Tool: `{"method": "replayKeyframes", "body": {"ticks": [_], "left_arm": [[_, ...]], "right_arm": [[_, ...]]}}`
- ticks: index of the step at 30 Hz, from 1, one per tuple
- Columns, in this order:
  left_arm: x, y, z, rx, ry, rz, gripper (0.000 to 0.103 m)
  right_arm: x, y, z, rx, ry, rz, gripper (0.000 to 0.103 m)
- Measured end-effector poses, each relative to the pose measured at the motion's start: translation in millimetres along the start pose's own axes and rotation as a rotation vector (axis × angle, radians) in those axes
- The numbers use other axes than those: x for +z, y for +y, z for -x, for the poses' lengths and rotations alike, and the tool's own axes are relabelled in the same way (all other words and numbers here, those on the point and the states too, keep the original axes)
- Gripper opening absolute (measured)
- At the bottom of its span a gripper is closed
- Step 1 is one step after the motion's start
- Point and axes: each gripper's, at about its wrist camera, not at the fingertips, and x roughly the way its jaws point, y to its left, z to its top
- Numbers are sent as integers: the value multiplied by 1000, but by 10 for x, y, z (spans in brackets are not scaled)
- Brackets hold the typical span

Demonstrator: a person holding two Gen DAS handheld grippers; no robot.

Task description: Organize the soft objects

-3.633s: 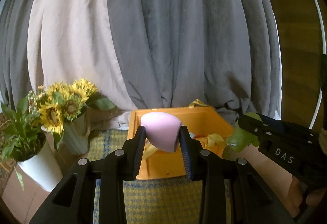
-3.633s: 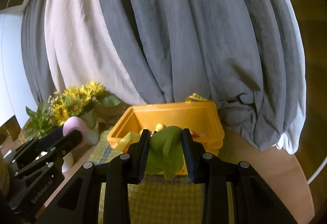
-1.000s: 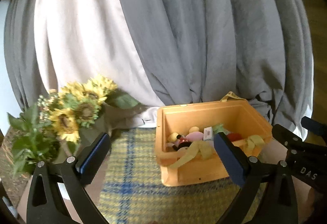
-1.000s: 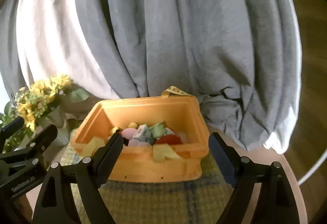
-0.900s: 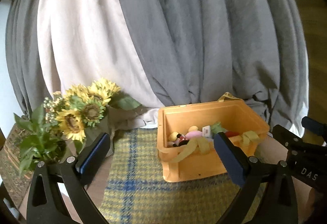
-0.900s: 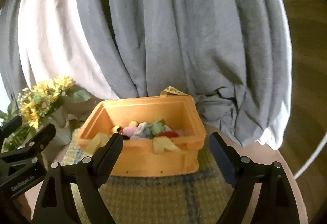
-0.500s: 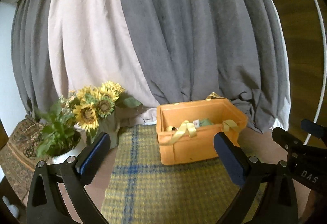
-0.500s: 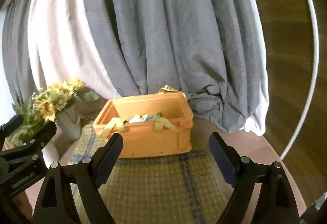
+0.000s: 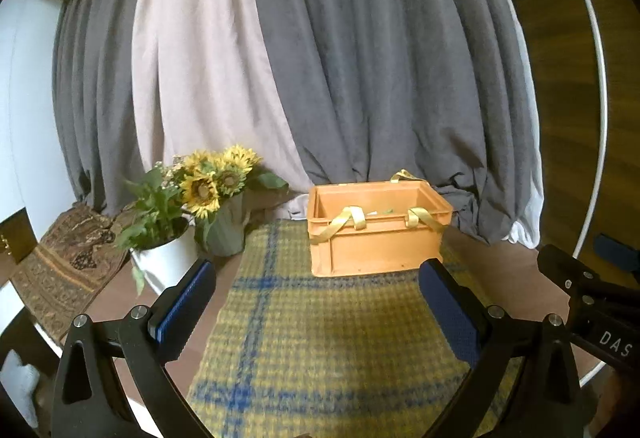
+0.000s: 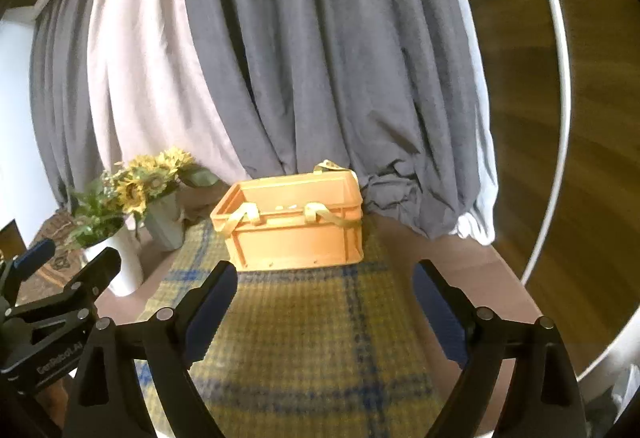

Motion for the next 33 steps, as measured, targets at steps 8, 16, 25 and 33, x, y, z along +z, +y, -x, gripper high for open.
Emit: {"method": "replayKeyframes", "body": {"ticks": [8, 16, 25, 33], "left_arm": [[-177, -75, 545, 5, -18, 6, 103], [-237, -100, 928, -9, -48, 1, 103], [-263, -142, 1159, -18, -69, 2, 103], [-260, -156, 1263, -18, -80, 1, 103]], "right_arm": [[-224, -75, 548, -6, -17, 8, 94], [-337, -137, 934, -3, -33, -4, 94], [-383, -183, 1218, -11, -64, -2, 94], [-406, -222, 1323, -11, -77, -9, 94]]}}
